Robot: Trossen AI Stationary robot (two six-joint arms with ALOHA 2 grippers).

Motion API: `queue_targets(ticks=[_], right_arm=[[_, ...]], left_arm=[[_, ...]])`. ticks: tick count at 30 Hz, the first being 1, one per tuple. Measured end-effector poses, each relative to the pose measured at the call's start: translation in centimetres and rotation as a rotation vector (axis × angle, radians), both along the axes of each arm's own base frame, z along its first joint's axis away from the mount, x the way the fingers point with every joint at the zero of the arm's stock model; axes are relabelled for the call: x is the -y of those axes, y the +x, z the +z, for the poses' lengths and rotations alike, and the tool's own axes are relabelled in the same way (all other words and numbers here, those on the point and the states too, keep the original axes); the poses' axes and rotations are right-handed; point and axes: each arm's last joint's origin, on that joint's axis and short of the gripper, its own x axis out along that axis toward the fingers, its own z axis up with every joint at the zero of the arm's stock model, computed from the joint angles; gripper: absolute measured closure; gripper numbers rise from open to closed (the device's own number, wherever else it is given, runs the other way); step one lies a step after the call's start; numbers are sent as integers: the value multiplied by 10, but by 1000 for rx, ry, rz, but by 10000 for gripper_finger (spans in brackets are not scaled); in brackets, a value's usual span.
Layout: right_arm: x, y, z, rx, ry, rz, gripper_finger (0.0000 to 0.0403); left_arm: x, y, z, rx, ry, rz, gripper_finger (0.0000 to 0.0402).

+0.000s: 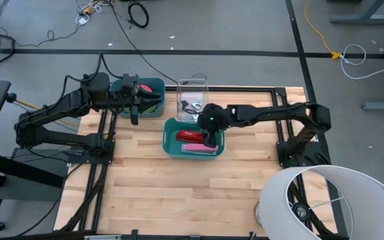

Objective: Pick and place Stapler, Stapler remover, tape
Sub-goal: Return to Home Position

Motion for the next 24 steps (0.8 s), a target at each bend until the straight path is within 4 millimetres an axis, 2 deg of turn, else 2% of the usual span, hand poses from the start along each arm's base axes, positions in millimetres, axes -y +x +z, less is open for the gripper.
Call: queue_targets(ticks=[5, 17, 24], right_arm=[[-1, -5, 14, 47, -7, -2, 170], [-1, -5, 15, 53, -7, -3, 254], [0, 0, 20, 133, -4, -17, 303]], left_arm=[[0, 0, 0, 0, -1, 0, 307], [0, 0, 0, 0, -1, 0, 307], [0, 0, 0, 0, -1, 0, 307]])
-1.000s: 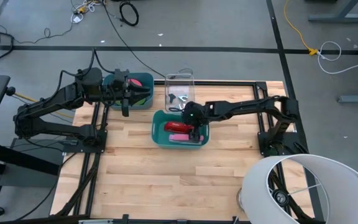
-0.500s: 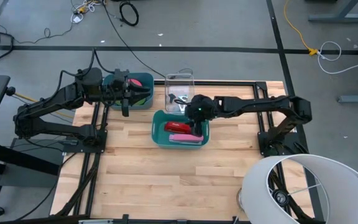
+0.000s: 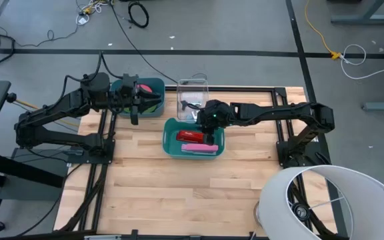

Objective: Pick and place Stapler, Stapler remover, tape
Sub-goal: Return to Home Position

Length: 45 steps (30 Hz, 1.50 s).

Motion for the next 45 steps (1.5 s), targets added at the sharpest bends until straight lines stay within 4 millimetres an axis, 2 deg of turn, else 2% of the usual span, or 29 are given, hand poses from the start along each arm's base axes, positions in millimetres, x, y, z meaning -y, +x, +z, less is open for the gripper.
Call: queue_targets(ticks=[16, 24, 32, 36, 41, 45], right_arm=[[-9, 11, 11, 151, -5, 80, 364], [-27, 13, 38, 350, -56, 147, 386], [-34, 1, 62, 456, 44, 96, 400], [-35, -9, 61, 467, 68, 85, 400], [-37, -21, 46, 460, 69, 89, 401], [-39, -41, 33, 460, 93, 128, 401]], left_arm=[[0, 0, 0, 0, 0, 0, 307], [0, 0, 0, 0, 0, 0, 307], [0, 0, 0, 0, 0, 0, 307], [0, 0, 0, 0, -1, 0, 307], [0, 0, 0, 0, 0, 0, 307], [0, 0, 0, 0, 0, 0, 307]])
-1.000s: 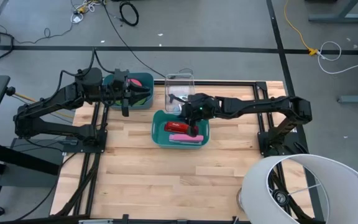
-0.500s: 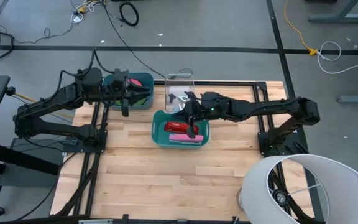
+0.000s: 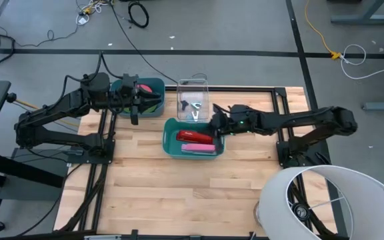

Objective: Pick and place Stapler, Stapler remover, tape
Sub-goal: Return to Home Position

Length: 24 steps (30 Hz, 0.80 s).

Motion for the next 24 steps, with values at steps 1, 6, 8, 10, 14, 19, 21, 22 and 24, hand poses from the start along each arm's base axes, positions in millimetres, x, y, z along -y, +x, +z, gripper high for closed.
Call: queue_targets(ticks=[1, 6, 8, 10, 14, 19, 21, 22, 24], right_arm=[[0, -6, -3, 3, 3, 4, 401], [-2, -41, -19, 42, 4, 8, 401], [-3, -55, -25, 58, 3, 8, 401], [-4, -68, -31, 75, 2, 8, 401], [-5, -90, -45, 96, 11, 5, 401], [-6, -113, -58, 161, 34, 0, 401], [-6, -121, -62, 176, 23, 2, 401], [-7, -124, -63, 182, 18, 2, 401], [-7, -130, -67, 191, 17, 2, 401]], left_arm=[[0, 0, 0, 0, 0, 0, 307], [0, 0, 0, 0, -1, 0, 307], [0, 0, 0, 0, 0, 0, 307], [0, 0, 0, -1, -1, 0, 307], [0, 0, 0, 0, -1, 0, 307], [0, 0, 0, 0, -1, 0, 307], [0, 0, 0, 0, 0, 0, 307], [0, 0, 0, 0, -1, 0, 307], [0, 0, 0, -1, 0, 0, 307]])
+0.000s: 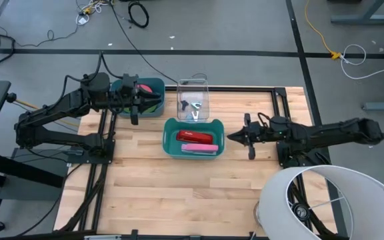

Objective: Pick and place Stapler, Stapler remover, tape
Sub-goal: Return to Home Position

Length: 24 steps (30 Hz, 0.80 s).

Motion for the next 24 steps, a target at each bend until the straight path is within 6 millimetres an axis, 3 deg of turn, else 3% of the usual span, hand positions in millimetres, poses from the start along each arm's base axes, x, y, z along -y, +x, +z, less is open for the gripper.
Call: queue_targets(ticks=[24], right_arm=[[-2, -50, -52, 81, -4, -2, 401]], left_arm=[[0, 0, 0, 0, 0, 1, 307]])
